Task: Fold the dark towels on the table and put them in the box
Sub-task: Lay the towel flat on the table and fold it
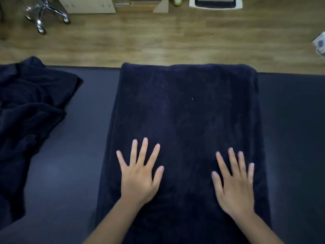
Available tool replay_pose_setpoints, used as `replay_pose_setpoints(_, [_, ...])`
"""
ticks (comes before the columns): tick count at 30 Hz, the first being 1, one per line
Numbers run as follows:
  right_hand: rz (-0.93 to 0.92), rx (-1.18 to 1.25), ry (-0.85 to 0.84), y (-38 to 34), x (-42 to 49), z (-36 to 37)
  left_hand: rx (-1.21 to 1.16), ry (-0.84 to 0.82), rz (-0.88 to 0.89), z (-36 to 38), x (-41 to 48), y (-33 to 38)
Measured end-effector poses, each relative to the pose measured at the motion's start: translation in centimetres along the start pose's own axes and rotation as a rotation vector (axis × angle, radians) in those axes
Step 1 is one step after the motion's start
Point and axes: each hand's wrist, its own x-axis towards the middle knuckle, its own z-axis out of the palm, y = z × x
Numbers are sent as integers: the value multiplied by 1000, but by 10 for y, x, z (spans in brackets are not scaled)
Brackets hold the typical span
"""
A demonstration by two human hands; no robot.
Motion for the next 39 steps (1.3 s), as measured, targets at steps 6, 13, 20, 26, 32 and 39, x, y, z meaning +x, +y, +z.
replay_pose_setpoints(6, [68,-95,11,6,86,-19,54,-30,-112,-20,100,-18])
replay_pose_setpoints(13, [115,-118,8,16,200,-56,-41,-40,-211,-62,225,-53])
replay_pose_setpoints(20, [95,-105,-62,1,196,-70,173,-48,-77,-85,222,-36])
replay_pose_setpoints(26, [-240,-114,43,-43,31,3,11,9,163,-3,4,19])
replay_pose_setpoints(32, [-327,-108,-38,-2,-67,24,37,-93,-17,15,-102,0])
replay_pose_setpoints(39, [151,-26,-37,58,-131,30,-158,-124,-359,14,-126,-43])
